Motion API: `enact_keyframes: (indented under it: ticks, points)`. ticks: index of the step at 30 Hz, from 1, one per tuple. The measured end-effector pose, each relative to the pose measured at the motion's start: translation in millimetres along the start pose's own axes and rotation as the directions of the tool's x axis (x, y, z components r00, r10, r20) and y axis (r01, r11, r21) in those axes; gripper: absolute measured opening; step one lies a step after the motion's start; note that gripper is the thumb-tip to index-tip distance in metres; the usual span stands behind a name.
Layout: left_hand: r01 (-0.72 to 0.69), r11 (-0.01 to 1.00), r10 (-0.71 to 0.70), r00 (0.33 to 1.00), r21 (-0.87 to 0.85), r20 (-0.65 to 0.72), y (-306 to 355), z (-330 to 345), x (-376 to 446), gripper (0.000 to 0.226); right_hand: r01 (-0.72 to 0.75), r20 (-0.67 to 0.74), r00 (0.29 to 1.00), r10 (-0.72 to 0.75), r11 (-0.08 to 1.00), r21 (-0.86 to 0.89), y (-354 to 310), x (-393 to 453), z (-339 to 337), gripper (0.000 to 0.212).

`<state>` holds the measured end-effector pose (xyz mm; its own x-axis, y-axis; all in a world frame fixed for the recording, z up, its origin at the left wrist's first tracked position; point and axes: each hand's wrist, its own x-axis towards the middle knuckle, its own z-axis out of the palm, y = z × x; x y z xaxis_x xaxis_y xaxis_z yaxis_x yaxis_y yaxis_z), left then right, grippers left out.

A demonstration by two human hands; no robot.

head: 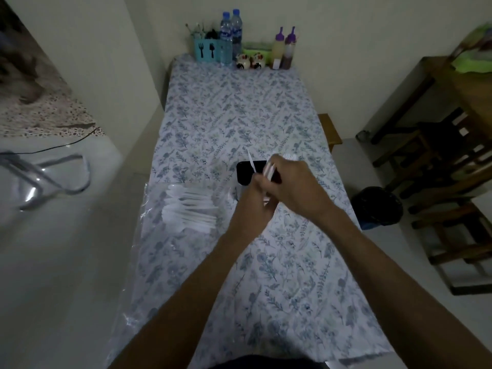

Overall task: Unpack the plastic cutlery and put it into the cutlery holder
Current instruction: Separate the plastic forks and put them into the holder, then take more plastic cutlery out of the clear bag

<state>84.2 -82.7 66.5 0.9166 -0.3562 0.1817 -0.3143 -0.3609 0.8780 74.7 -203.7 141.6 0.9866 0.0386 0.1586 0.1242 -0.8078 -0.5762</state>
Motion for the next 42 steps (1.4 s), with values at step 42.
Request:
enact_keyframes:
  ticks: [42]
  points:
    - [0.269, 0.557, -0.400, 0.916, 0.786, -0.030, -189, -113, -187, 0.078, 0.546, 0.623, 0.702, -0.344, 0.822, -0.162, 28, -177, 245, 0.031]
